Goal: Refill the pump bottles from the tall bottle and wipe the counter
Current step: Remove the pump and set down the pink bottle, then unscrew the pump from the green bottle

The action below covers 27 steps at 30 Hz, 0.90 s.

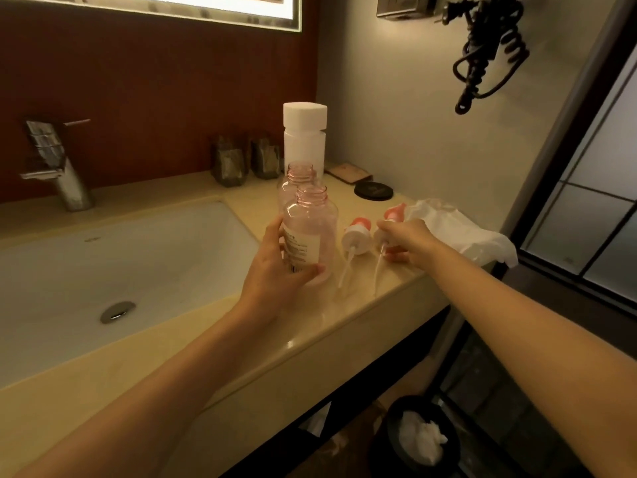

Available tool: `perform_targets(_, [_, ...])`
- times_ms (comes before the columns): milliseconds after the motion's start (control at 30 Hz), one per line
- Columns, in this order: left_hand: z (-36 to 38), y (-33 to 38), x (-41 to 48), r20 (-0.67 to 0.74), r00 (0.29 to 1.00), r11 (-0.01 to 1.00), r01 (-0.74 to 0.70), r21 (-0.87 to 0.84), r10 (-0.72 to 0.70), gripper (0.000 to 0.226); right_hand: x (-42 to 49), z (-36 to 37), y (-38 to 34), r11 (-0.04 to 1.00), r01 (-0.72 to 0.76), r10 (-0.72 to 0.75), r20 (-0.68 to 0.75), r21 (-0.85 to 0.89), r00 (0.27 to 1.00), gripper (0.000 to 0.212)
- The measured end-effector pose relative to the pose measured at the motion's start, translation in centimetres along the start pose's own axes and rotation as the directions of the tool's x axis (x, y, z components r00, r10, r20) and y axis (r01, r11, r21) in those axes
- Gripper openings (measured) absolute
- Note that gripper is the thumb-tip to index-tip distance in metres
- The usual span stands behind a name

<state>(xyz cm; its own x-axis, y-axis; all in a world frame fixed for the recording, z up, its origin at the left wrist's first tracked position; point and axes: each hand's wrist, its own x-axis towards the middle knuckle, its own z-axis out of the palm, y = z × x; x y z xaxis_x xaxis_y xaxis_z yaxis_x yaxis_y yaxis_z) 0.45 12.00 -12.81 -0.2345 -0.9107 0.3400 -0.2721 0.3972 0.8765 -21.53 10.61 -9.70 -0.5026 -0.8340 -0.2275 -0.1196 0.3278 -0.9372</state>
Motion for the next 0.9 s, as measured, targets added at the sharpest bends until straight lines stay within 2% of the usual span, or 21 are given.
perform_targets(100, [0.1,-0.1,0.4,-0.032,0.999,1.000,-0.012,0.000,0.012,0.087,0.4,0.6,0.0,0.998,0.036,-0.037,-0.022,-0.046,0.999,0.044])
perform_targets(233, [-0.1,-0.6,0.7,-0.052,0.998,0.998,-0.037,0.056,0.040,0.090,0.6,0.7,0.0,0.992,0.077,-0.082,-0.041,-0.100,0.996,0.038])
perform_targets(433, [-1.2,-0.4,0.3,-0.037,0.998,0.992,-0.036,0.118,0.041,0.093,-0.1,-0.1,0.0,0.925,0.203,-0.259,-0.140,-0.321,0.956,0.044])
perform_targets(567, [-1.7,-0.2,0.0,-0.040,0.999,0.991,-0.026,0.133,0.031,0.091,-1.6,-0.3,-1.0,0.867,0.355,-0.445,-0.223,-0.351,0.867,0.034])
perform_targets(767, [-3.4,1.8,-0.9,-0.132,0.989,0.991,-0.043,0.127,0.060,0.077,-6.1,1.6,-3.8,0.807,0.552,-0.588,-0.210,-0.209,0.781,0.024])
perform_targets(900, [-5.6,3.6,-1.9,-0.171,0.982,0.994,-0.068,0.090,0.083,0.069,-9.8,3.4,-5.6,0.664,0.712,-0.745,-0.284,-0.228,0.604,0.020])
